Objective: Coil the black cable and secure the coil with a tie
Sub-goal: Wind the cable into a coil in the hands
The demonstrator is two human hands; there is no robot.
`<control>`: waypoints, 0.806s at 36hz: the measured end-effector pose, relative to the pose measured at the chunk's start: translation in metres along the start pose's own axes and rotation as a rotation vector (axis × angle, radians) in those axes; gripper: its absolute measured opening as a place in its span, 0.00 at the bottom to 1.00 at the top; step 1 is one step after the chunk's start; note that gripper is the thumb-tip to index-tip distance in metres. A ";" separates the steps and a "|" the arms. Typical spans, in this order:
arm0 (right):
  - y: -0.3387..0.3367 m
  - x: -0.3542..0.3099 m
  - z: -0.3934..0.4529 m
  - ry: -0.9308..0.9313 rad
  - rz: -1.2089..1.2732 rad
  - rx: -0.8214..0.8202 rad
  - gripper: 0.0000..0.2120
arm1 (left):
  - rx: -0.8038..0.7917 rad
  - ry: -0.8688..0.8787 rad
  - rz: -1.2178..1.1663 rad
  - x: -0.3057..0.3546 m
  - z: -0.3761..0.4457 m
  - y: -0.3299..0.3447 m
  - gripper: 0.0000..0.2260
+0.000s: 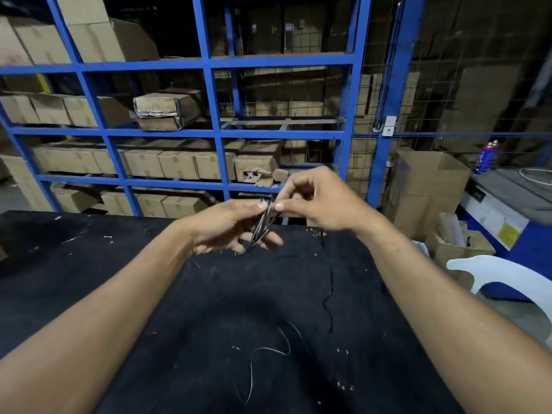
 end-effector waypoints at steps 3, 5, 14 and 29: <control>-0.006 -0.004 0.007 -0.086 0.002 -0.003 0.03 | -0.163 -0.028 -0.092 -0.004 -0.001 0.007 0.25; -0.008 -0.003 0.011 -0.132 0.051 -0.019 0.05 | -0.254 -0.010 -0.142 -0.004 -0.003 0.011 0.23; 0.004 0.045 0.013 0.046 0.724 0.042 0.04 | -0.470 0.198 -0.434 0.003 -0.007 0.023 0.24; 0.090 0.071 -0.042 0.352 0.666 0.030 0.13 | -0.092 0.302 -0.584 0.017 0.003 0.001 0.22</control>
Point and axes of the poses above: each hand's wrist, its own z-axis towards the middle knuckle, its own y-axis out of the palm, x = y × z, the point moved 3 cm from there along z, towards the middle knuckle, and after that the axes turned 6 degrees about z, right-handed, at the moved point
